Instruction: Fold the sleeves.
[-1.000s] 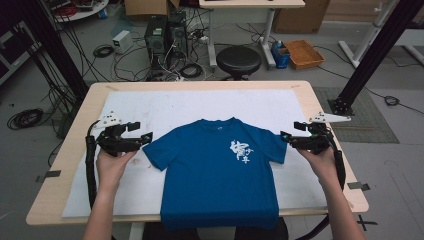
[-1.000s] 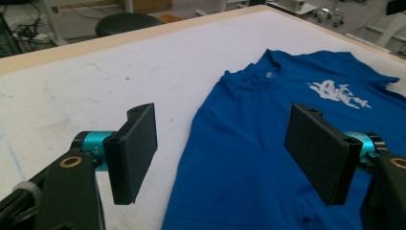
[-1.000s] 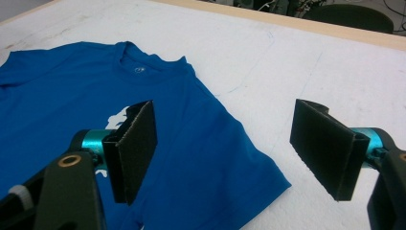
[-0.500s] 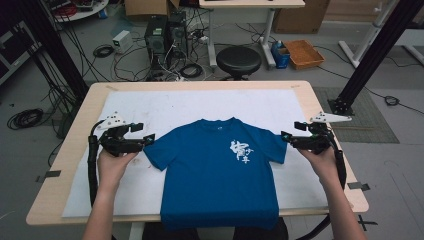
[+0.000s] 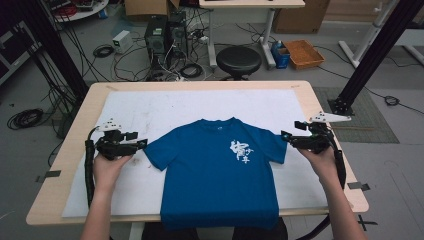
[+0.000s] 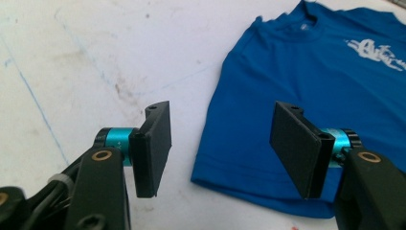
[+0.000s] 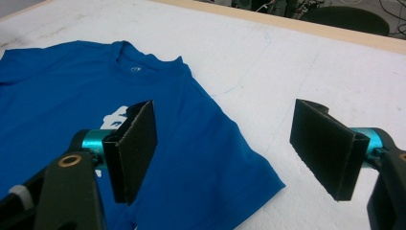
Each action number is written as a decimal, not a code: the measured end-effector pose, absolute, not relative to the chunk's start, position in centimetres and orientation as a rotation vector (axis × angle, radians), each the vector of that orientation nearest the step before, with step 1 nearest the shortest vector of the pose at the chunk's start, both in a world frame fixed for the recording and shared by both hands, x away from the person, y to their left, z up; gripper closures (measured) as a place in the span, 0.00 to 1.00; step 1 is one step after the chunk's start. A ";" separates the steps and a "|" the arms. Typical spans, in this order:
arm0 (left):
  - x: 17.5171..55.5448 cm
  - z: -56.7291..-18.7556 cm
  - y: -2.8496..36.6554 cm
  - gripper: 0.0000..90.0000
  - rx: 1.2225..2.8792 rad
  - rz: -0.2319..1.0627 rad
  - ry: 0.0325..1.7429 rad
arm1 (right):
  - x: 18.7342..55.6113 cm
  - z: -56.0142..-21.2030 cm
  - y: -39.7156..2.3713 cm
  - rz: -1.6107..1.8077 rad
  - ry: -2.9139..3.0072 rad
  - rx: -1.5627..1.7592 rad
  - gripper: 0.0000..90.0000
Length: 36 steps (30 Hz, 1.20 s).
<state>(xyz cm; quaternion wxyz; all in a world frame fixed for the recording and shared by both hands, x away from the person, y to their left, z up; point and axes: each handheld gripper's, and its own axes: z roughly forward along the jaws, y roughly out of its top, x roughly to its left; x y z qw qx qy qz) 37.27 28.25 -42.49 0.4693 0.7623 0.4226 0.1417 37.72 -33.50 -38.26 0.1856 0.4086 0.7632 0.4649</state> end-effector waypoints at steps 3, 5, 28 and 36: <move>37.6 -43.0 28.2 0.52 1.885 0.340 1.049 | 37.7 -38.2 -33.5 1.309 2.148 1.146 0.27; 38.0 -43.4 28.1 0.56 1.908 0.333 1.070 | 37.6 -38.2 -33.5 1.308 2.147 1.150 0.27; 38.4 -44.8 27.5 0.80 1.966 0.283 1.152 | 37.6 -38.2 -33.3 1.304 2.150 1.140 0.27; 38.2 -44.9 27.5 0.94 1.950 0.279 1.161 | 37.6 -38.2 -33.1 1.299 2.154 1.132 0.27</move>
